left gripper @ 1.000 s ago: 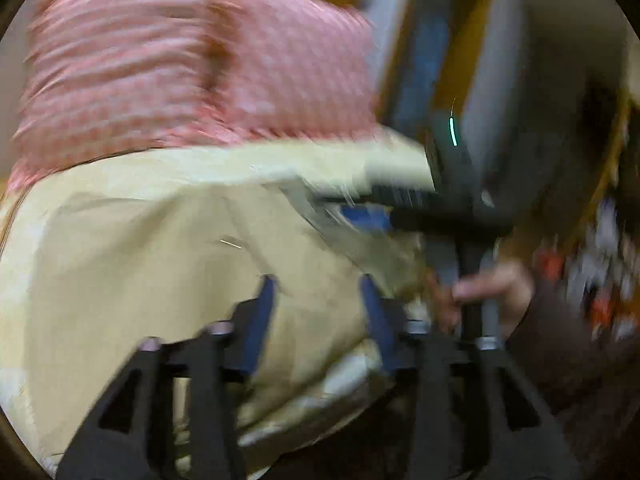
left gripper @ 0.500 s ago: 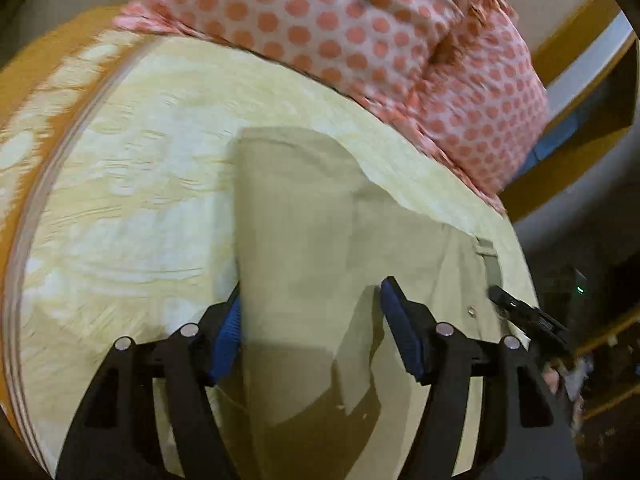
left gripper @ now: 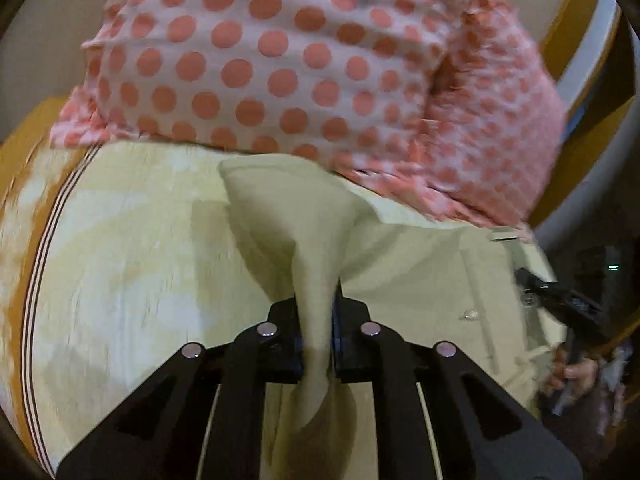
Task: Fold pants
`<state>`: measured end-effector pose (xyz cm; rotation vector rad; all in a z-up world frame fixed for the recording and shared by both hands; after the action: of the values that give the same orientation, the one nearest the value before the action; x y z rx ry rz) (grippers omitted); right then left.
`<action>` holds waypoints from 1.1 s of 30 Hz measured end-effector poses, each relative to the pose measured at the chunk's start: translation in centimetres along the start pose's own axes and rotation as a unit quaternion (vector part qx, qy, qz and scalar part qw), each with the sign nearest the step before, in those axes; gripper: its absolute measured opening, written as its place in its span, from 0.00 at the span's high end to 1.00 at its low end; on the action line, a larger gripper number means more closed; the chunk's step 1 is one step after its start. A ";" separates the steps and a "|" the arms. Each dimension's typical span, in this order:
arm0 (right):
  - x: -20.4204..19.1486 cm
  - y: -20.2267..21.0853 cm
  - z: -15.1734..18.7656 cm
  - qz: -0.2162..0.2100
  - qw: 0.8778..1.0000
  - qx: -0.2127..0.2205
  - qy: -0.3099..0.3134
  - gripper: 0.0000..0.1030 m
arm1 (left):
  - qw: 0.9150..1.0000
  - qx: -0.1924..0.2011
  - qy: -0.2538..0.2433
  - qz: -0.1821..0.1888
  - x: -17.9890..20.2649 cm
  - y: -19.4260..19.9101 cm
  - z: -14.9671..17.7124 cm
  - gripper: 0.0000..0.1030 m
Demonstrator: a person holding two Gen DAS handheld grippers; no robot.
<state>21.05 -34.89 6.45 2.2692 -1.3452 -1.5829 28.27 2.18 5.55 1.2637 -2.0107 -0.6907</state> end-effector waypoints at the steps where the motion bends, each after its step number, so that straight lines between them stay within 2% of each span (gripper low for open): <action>1: 0.5 -0.5 -1.0 0.028 1.000 0.009 0.009 0.89 | 1.000 -0.010 0.003 -0.011 -0.2 -0.8 -0.2 0.81; 2: 1.0 -1.2 -1.6 0.065 0.998 0.004 0.018 0.88 | 0.999 -0.023 0.015 -0.023 -0.6 -1.4 -0.3 0.77; 3: 1.4 -1.6 -1.7 0.095 0.995 -0.004 0.020 0.85 | 0.999 -0.018 0.021 -0.026 -0.8 -1.1 -0.2 0.72; 4: 1.8 -1.6 -1.6 0.134 0.991 -0.011 0.019 0.78 | 0.999 -0.005 0.020 -0.036 -0.9 -0.4 -0.1 0.71; 5: 1.6 -0.8 -1.3 0.150 0.988 -0.001 0.024 0.75 | 0.998 0.023 0.009 -0.060 -0.8 1.1 0.3 0.68; 6: 1.0 0.3 -0.8 0.139 0.990 0.016 0.032 0.71 | 0.997 0.043 0.000 -0.069 -0.4 2.3 0.5 0.57; 7: 0.4 1.0 -0.5 0.120 0.992 0.026 0.036 0.47 | 0.996 0.060 -0.006 -0.065 0.0 3.4 0.9 0.44; 8: -0.6 1.8 0.2 0.088 0.995 0.032 0.037 0.14 | 0.997 0.076 -0.007 -0.031 0.9 4.6 1.4 0.41; 9: -1.4 2.0 0.7 0.054 0.997 0.026 0.039 0.05 | 0.997 0.075 -0.007 -0.004 1.4 4.8 1.6 0.34; 11: -2.4 1.3 1.6 -0.006 0.999 -0.014 0.031 0.04 | 0.997 0.045 -0.003 0.065 2.8 3.9 2.1 0.30; 12: -2.6 0.7 1.8 -0.021 0.999 -0.031 0.021 0.04 | 0.996 0.021 0.004 0.084 3.2 2.9 2.4 0.30; 13: -2.4 -0.1 2.2 -0.036 0.998 -0.052 -0.004 0.04 | 0.996 -0.006 0.013 0.094 3.3 1.7 2.7 0.30; 14: -1.6 -1.0 2.5 -0.032 0.997 -0.070 -0.033 0.02 | 0.995 -0.038 0.027 0.091 3.0 -0.1 3.1 0.30; 15: -0.9 -1.7 2.6 -0.019 0.995 -0.080 -0.057 0.01 | 0.994 -0.051 0.041 0.090 2.8 -1.0 3.3 0.33; 16: 0.5 -2.1 2.7 -0.028 0.991 -0.082 -0.101 0.02 | 0.994 -0.039 0.048 0.093 2.6 -1.0 3.3 0.33; 18: 1.5 -1.1 2.5 -0.033 0.986 -0.061 -0.152 0.02 | 0.995 -0.046 0.052 0.068 2.6 -0.4 3.2 0.41; 19: 1.6 -0.7 2.6 -0.025 0.983 -0.061 -0.169 0.02 | 0.997 -0.039 0.048 0.044 2.9 0.6 3.6 0.38; 20: 1.4 0.1 3.0 0.003 0.983 -0.058 -0.176 0.02 | 0.998 -0.031 0.038 0.026 3.2 1.6 4.0 0.34; 21: 1.1 0.5 3.5 0.033 0.982 -0.057 -0.176 0.01 | 1.000 -0.014 0.012 -0.008 4.0 3.2 4.9 0.25; 22: 0.2 1.7 4.6 0.078 0.982 -0.049 -0.164 0.01 | 1.000 -0.003 -0.004 -0.026 4.3 4.2 5.5 0.19; 24: -1.5 3.1 6.8 0.101 0.988 -0.031 -0.117 0.01 | 0.994 0.033 -0.050 -0.093 5.8 7.6 8.3 0.11; 25: -2.3 3.5 7.8 0.109 0.990 -0.025 -0.088 0.01 | 0.990 0.045 -0.067 -0.117 6.5 8.9 10.0 0.07; 26: -3.6 4.0 9.6 0.133 0.990 -0.012 -0.041 0.01 | 0.988 0.050 -0.075 -0.125 6.7 9.6 11.1 0.06; 29: -6.4 4.4 14.7 0.203 0.976 0.018 0.082 0.01 | 0.981 0.049 -0.088 -0.163 8.2 11.0 15.7 0.02; 31: -8.1 3.9 18.2 0.240 0.960 0.033 0.141 0.01 | 0.980 0.049 -0.093 -0.171 8.7 11.2 17.4 0.02; 33: -8.7 3.6 19.9 0.252 0.952 0.040 0.166 0.01 | 0.978 0.046 -0.095 -0.179 9.0 10.8 18.7 0.02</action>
<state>2.42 -23.19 5.27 1.8926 -1.7216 -0.9535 5.05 -0.14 3.54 1.6964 -2.0031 -0.9257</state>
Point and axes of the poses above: each gripper's, at about its wrist camera, not at the fingertips, and y roughly against the way its jaws point, x to its right, z to its underside, the point moved 2 cm from there along -y, roughly the way its jaws point, and after that the axes turned 8 degrees about -y, right-handed, at the moved point
